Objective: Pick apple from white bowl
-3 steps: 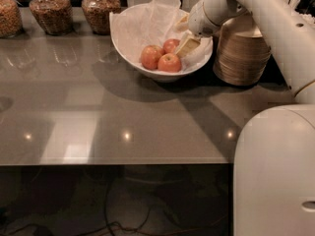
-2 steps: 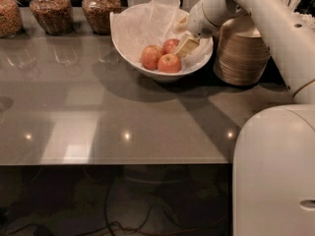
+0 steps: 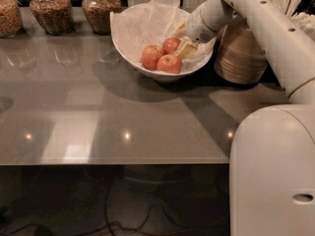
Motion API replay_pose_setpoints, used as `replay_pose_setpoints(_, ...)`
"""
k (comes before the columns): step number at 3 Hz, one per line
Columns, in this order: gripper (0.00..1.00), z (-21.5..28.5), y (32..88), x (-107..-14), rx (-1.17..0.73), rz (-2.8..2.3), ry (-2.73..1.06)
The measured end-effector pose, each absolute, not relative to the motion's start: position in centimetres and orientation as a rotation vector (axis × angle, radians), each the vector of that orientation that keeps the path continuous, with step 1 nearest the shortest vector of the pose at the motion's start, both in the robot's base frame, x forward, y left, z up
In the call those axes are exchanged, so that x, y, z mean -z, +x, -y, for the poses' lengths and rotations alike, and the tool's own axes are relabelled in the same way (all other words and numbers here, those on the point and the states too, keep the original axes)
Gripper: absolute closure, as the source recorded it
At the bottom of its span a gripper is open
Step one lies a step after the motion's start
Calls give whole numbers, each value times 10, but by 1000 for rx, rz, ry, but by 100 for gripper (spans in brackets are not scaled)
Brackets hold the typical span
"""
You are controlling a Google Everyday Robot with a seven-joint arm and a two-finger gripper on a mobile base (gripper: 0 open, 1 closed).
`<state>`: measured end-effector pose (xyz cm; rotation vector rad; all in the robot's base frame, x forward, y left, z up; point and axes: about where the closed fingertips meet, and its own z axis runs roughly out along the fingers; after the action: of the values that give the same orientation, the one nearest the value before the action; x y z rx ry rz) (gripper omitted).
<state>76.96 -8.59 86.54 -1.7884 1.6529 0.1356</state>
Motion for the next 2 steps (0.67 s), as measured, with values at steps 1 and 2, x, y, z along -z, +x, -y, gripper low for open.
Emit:
replay_pose_setpoints(1,39,85,769,-860,-147,-1661,-1791)
replay_pose_setpoints(2,58,85,769,-858,-151,-1663,-1792)
